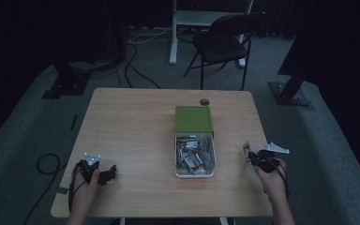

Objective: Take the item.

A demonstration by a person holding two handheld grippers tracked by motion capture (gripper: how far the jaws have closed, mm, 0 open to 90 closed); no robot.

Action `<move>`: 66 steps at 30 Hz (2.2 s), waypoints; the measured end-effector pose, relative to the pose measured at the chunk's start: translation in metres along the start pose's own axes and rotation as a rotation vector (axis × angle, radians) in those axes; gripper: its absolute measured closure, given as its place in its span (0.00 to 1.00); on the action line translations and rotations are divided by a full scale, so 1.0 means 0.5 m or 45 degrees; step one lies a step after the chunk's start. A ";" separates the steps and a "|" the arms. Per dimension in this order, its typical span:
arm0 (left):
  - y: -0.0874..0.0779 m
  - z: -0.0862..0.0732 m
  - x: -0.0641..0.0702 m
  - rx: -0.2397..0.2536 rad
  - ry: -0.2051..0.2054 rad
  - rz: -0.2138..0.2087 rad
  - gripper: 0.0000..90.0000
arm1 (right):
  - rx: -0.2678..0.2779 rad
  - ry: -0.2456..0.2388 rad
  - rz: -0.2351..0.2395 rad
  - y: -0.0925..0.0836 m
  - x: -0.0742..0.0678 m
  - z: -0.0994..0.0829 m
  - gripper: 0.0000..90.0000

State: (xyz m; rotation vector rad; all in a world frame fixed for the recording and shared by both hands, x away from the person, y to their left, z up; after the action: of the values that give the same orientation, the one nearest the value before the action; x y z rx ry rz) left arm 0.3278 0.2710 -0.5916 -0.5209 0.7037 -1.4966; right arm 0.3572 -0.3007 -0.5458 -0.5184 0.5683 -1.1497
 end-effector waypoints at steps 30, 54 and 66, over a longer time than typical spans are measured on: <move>0.000 0.000 0.000 0.000 0.000 0.000 0.10 | -0.012 0.116 0.000 0.016 0.043 -0.025 0.91; 0.000 0.000 0.000 0.000 0.002 0.000 0.11 | -0.040 -0.057 0.148 0.055 -0.030 -0.035 0.42; 0.000 0.000 0.000 0.000 0.002 0.002 0.11 | -0.030 -0.138 0.251 0.055 -0.069 -0.039 0.31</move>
State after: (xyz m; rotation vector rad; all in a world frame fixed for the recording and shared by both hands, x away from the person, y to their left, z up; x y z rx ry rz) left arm 0.3277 0.2711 -0.5915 -0.5194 0.7054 -1.4959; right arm 0.3529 -0.2612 -0.5731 -0.5296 0.5275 -0.9234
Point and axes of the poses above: each handheld gripper's, and its own axes: y roughly forward along the jaws, z roughly out of its top, x roughly to its right, the point moved 5 cm from there along y, roughly forward along the jaws, and after that the axes turned 7 degrees about z, right-handed, at the moved point
